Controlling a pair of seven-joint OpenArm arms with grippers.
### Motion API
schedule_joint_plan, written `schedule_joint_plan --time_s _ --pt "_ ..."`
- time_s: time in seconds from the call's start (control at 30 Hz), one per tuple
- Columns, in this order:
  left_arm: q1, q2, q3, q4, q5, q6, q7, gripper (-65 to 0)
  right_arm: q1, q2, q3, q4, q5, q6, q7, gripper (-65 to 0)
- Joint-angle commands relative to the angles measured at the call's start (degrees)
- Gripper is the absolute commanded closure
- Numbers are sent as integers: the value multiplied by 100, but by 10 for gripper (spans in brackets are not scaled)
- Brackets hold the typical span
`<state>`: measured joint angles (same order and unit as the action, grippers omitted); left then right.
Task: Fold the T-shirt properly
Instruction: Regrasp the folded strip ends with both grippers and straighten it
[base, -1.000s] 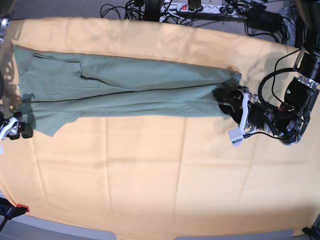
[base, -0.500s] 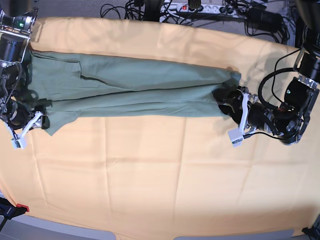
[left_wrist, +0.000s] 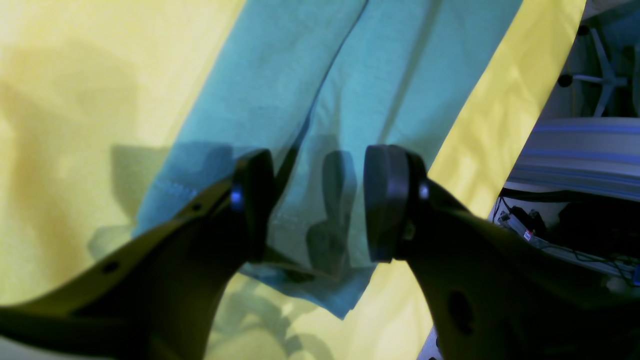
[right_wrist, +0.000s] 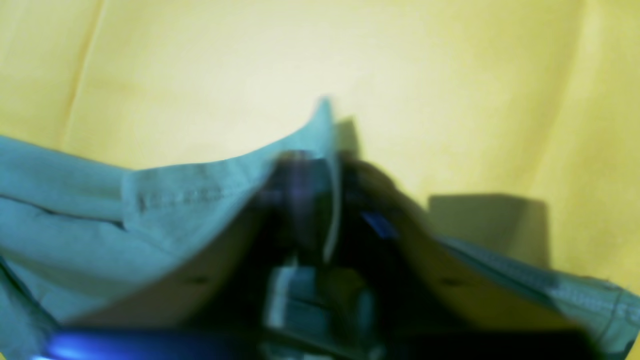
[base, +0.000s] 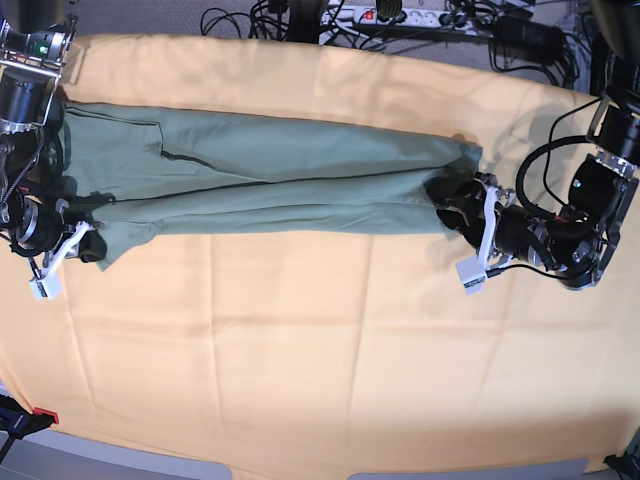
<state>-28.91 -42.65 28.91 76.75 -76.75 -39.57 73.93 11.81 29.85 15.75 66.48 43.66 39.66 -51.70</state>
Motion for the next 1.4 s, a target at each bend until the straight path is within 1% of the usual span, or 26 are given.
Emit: schedule_joint_plan --time_s 0.0,0.07,0.2,0.33,0.53,0.7,0.83,0.97,1.07,1.17,1.23,1.37 --pt "-144 -68 -55 66 -136 -43 -68 -312 138 144 42 87 157 34 109 0" --pt "-144 -72 -55 66 -131 -43 -151 -312 138 146 42 87 155 34 109 0" --pt "-144 -74 -55 66 -114 -43 -511 -312 129 151 42 166 155 34 105 0" --pt "-144 -72 -55 63 -114 -43 -538 -312 -68 190 42 481 155 34 105 0" --pt "-146 -101 -55 66 -111 -43 -540 -312 -710 323 42 1475 155 34 85 0" --pt "-146 -223 -55 66 -116 -43 -546 -312 -1366 420 42 2391 151 34 83 0" --pt "-144 -323 -55 66 -116 -43 -562 -312 -1757 466 42 2813 151 34 44 0" --pt "-146 -490 -55 63 -120 -43 -566 -312 -1963 466 42 3099 155 34 -310 0" --pt "-149 -645 -55 63 -116 -43 -686 -312 -1991 472 42 3250 186 34 -614 0" --pt "-160 -785 -55 63 -120 -43 -769 -312 -1989 627 42 3257 697 34 -870 0" --pt "-160 -863 -55 63 -116 -43 -791 -312 -1987 739 42 3257 984 34 -1152 0" --pt "-160 -962 -55 63 -118 -43 -791 -312 -1989 916 42 3257 1209 34 -1528 0"
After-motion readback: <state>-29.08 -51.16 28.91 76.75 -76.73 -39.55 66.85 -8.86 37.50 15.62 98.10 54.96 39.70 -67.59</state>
